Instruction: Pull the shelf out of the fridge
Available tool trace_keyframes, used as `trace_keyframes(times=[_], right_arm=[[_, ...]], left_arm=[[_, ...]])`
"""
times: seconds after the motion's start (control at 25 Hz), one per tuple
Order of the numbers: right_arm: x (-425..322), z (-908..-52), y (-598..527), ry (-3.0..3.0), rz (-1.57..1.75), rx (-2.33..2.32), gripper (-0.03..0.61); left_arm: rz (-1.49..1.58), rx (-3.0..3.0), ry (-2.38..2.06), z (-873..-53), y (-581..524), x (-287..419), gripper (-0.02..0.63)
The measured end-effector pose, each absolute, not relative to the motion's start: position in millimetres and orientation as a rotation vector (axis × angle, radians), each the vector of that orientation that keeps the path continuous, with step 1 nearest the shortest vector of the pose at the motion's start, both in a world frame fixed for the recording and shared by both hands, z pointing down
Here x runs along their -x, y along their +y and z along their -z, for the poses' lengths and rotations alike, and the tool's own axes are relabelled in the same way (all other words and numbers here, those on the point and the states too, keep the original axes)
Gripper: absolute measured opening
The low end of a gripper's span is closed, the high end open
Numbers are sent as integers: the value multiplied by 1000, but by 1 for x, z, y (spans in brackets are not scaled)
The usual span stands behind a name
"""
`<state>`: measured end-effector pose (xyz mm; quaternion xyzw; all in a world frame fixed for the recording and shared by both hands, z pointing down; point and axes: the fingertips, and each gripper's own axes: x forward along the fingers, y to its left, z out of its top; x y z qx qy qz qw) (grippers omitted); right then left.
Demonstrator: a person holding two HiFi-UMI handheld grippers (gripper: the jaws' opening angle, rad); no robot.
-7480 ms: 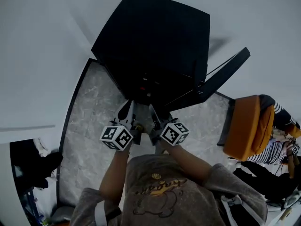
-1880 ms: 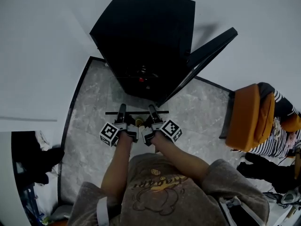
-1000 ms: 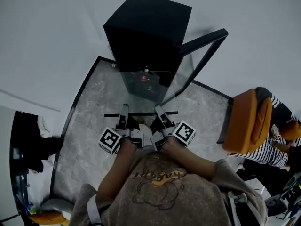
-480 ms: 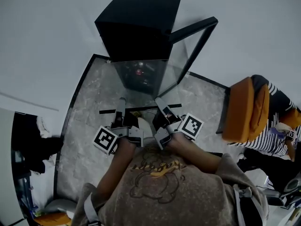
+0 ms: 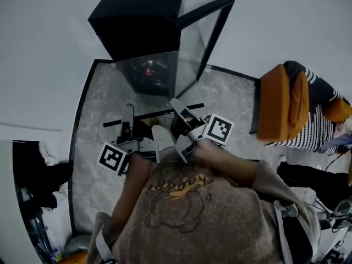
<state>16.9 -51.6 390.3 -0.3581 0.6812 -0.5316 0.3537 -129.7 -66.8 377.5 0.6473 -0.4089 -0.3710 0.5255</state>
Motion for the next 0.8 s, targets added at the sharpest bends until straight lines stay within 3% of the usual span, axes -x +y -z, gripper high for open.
trace_keyframes(times=[0.8], right_arm=[[-12,-398,-51,1909,1487,894,51]], left_arm=[[901,-1459,-924,-398,-63,129,28]])
